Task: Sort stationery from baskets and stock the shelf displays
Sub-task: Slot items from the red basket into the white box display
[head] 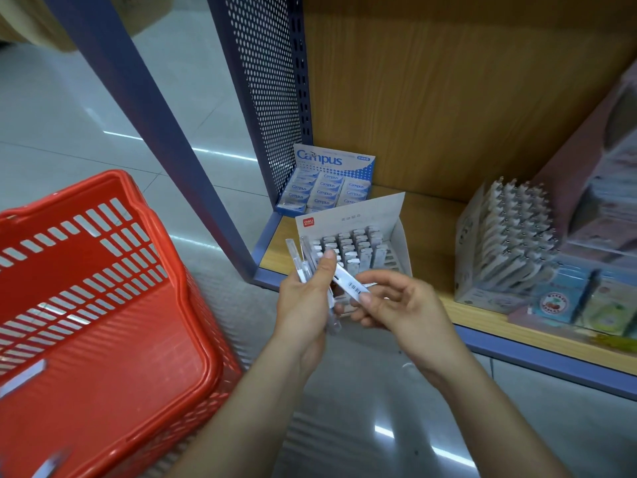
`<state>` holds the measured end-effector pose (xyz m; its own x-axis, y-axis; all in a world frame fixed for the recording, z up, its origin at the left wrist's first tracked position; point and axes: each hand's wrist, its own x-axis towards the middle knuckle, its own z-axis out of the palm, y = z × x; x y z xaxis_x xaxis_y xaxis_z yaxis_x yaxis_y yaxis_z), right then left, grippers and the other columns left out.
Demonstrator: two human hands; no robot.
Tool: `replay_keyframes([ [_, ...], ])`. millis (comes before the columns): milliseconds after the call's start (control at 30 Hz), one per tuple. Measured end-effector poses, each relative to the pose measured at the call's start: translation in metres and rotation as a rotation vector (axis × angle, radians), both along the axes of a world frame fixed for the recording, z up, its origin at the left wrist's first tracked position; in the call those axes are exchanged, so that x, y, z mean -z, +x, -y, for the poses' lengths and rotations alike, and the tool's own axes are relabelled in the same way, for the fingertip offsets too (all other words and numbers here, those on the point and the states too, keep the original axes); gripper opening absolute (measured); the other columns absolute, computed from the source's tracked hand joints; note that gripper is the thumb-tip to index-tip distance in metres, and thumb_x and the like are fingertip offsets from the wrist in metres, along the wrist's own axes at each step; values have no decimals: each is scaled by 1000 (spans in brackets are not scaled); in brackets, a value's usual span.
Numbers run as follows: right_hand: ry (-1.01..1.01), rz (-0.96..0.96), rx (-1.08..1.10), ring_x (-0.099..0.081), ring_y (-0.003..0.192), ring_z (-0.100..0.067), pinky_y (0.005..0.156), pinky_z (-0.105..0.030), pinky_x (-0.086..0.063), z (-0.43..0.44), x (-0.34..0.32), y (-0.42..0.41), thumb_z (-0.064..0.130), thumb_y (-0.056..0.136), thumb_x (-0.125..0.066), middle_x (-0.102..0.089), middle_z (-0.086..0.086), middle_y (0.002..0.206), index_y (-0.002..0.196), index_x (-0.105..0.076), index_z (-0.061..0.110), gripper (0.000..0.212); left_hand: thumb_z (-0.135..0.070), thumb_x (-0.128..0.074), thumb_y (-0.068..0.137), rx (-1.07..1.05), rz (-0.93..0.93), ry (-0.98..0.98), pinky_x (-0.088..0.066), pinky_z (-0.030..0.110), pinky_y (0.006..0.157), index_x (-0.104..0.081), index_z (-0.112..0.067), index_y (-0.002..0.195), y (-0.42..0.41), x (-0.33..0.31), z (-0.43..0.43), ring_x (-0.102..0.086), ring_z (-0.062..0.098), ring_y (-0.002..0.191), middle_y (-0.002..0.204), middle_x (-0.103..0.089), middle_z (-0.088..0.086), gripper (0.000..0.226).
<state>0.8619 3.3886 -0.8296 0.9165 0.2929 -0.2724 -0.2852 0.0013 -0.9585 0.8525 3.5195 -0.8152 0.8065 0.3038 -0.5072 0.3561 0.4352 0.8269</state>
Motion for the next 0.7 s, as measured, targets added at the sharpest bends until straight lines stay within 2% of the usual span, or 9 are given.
replay_keyframes([
  [133,247,-213,40,-61,60,-14,58,-20,-50,10,1,2,-1,93,-54,-70,-12,76,107,-68,4,20,-28,-67,89,156,80,66,-33,20,43,-63,-13,85,-1,-5,-11,-41,10,49,71,-55,5,16],
  [233,352,-320,76,-55,55,-11,52,-17,-47,7,2,2,-2,91,-52,-66,-12,74,103,-70,1,21,-34,-69,77,214,116,1,-29,20,42,-61,-10,86,-2,-8,-14,-37,11,47,69,-49,6,27],
  [333,435,-386,99,-50,52,-10,47,-17,-42,6,4,3,2,81,-57,-61,-10,74,101,-70,-4,24,-31,-72,71,251,131,-56,-27,21,43,-64,-7,90,-6,-10,-16,-37,12,48,67,-50,2,32],
  [433,483,-413,62,-53,54,-9,49,-16,-46,11,3,4,7,79,-58,-64,-10,79,107,-68,-5,31,-22,-72,74,242,173,-26,-26,19,42,-64,-10,90,-7,-12,-13,-37,11,48,65,-52,-1,22],
  [500,339,-290,-43,-63,71,-13,63,-19,-53,16,-1,7,15,84,-61,-70,-8,93,110,-70,4,30,-18,-72,79,176,196,66,-28,19,41,-63,-12,83,-5,-12,-9,-36,11,47,58,-51,-3,11],
  [567,-122,95,-182,-64,97,-9,81,-21,-51,20,-3,12,24,87,-65,-71,5,107,108,-74,21,23,-16,-72,83,167,221,208,-30,17,40,-62,-11,79,-4,-11,-4,-37,8,43,50,-49,-8,12],
  [600,-329,298,-192,-61,102,-4,83,-20,-48,19,-3,16,26,87,-69,-68,13,107,103,-75,29,17,-14,-72,84,186,238,266,-32,14,41,-63,-11,79,-4,-11,-1,-40,4,42,48,-50,-12,11],
  [633,-436,444,-179,-60,97,-2,79,-18,-45,17,-5,20,25,85,-72,-66,19,100,97,-75,35,15,-13,-72,85,206,260,301,-35,11,44,-63,-11,80,-4,-11,2,-44,1,41,47,-52,-13,10],
  [700,-433,552,-147,-57,77,-4,65,-17,-42,14,-7,24,19,83,-76,-63,18,83,92,-73,39,21,-12,-71,86,208,291,315,-36,8,47,-64,-11,83,-4,-11,5,-49,-1,43,50,-55,-15,7],
])
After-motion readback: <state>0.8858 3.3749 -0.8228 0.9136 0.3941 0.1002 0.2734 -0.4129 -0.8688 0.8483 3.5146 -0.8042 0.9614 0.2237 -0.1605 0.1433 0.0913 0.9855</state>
